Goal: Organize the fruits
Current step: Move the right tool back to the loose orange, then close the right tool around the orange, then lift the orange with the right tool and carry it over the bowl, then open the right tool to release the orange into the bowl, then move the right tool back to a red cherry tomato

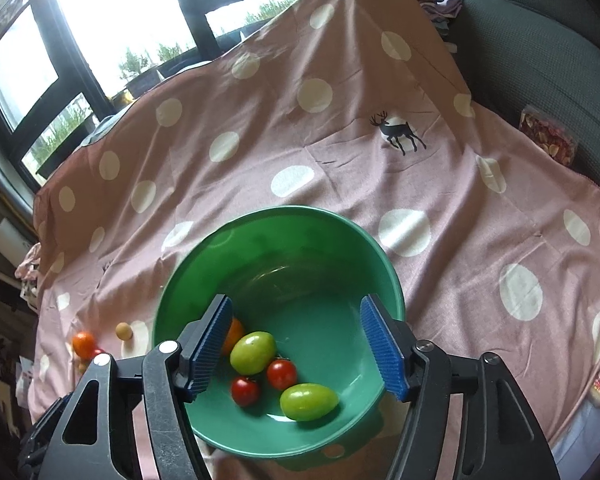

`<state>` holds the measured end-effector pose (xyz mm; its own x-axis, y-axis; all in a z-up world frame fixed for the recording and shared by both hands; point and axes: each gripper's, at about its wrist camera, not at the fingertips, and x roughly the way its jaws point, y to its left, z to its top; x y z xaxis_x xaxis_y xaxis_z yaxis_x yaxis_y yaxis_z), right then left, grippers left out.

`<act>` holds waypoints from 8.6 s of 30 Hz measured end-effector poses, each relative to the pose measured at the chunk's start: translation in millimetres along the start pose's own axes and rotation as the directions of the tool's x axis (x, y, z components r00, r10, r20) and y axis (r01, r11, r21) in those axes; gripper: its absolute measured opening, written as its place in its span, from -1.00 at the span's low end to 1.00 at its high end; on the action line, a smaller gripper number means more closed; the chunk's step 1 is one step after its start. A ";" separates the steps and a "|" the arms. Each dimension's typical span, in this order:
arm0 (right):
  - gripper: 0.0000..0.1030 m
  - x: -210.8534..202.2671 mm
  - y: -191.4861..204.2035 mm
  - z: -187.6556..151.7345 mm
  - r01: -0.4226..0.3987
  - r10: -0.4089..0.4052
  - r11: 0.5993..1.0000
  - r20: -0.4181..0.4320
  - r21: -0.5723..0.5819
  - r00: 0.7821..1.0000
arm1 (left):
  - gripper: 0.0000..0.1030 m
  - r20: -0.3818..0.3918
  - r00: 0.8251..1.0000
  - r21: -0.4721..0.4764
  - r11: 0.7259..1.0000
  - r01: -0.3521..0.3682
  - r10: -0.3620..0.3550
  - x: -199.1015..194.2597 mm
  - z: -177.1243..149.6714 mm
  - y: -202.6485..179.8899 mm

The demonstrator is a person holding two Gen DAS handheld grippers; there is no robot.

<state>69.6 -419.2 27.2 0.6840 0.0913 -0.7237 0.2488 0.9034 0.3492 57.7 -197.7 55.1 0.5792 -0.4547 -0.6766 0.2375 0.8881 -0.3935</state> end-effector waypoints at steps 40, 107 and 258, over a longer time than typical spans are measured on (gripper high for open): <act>0.55 45.1 177.4 -65.0 -0.268 0.236 0.930 -0.151 -0.250 0.960 | 0.55 0.139 0.948 -0.480 0.857 -0.189 0.287 -117.4 -19.2 253.4; -0.07 85.6 187.3 -94.5 -0.430 0.341 0.890 -0.402 -0.152 0.850 | 0.43 -0.034 0.983 -0.229 0.956 -0.182 0.179 -49.7 -29.8 190.8; 0.36 -1.8 120.6 -40.9 -0.072 0.117 0.960 0.153 -0.271 0.981 | 0.47 0.077 0.939 -0.193 0.929 -0.316 0.335 -80.4 -15.9 197.3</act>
<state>70.3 -293.2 46.2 0.8055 0.1309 -0.5780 0.0041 0.9740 0.2263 45.6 13.0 21.9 0.6837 -0.1244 -0.7191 -0.1124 0.9557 -0.2721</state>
